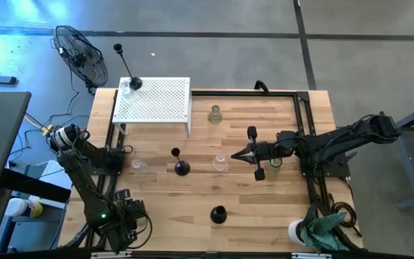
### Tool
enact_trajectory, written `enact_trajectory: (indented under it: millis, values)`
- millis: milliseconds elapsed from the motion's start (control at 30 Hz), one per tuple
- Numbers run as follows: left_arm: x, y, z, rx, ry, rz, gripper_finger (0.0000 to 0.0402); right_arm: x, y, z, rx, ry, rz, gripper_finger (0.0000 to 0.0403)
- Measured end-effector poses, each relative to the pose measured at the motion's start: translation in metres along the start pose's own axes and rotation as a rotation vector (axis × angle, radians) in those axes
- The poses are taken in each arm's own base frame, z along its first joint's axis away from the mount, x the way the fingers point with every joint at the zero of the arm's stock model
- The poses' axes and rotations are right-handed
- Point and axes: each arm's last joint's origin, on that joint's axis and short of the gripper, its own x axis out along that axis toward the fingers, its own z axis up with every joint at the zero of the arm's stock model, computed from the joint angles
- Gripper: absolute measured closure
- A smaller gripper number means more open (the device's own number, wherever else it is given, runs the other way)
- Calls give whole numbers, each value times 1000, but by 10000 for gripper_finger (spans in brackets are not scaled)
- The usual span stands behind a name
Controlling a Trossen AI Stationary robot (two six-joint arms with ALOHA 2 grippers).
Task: Pick & Place candle stick holders
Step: Put the bottom green candle holder on the shelf
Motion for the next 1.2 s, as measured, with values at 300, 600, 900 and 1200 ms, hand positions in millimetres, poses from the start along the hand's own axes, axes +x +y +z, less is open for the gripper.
enact_trajectory:
  millis: [300,600,900,1200]
  values:
    - [-5,-2,2,4,-29,-10,216,0,0,0,0,0,0,401]
    - [-43,8,26,5,-139,-16,224,0,0,1,0,-6,0,402]
    - [-88,50,64,-57,-211,62,225,0,0,1,0,-7,1,402]
    - [-136,122,92,-278,-283,117,226,0,0,1,0,-7,2,401]
